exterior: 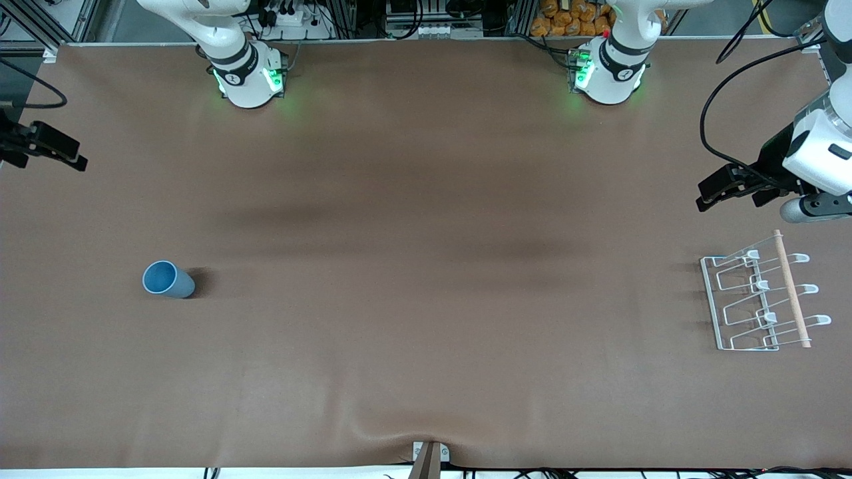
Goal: Transfer cup to left arm and place on rack
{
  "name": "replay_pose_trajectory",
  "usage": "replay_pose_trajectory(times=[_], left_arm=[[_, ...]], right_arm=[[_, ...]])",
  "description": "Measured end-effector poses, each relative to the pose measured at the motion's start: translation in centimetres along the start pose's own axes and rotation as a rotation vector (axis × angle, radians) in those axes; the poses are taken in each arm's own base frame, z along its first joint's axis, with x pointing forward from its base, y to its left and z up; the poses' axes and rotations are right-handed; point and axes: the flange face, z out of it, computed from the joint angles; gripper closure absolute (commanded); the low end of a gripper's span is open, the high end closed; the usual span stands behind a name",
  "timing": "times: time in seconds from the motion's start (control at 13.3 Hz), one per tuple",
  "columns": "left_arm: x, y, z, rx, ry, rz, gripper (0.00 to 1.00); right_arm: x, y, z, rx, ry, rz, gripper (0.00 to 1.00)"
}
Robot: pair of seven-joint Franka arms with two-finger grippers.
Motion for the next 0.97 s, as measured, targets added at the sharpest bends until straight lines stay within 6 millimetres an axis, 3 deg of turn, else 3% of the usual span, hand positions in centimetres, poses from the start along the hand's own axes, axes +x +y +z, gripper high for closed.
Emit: replay_pose_trajectory(times=[0.45,0.67,0.97], left_arm=[[0.0,0.0,0.2,0.001,-0.004,-0.001,0.0],[0.2,0.0,0.8,0.002,-0.015,-0.001,0.0],[0.4,-0.1,1.4,0.003,-0.025,-0.002,0.0]], right_arm=[[4.9,0.2,6.1,-0.028,-0.012,-0.01,0.0],[8.5,1.2,11.9,-0.037,-0.029,-0.049,0.0],[11.5,4.5,20.9,-0.03,-0.111,-0.07,0.0]])
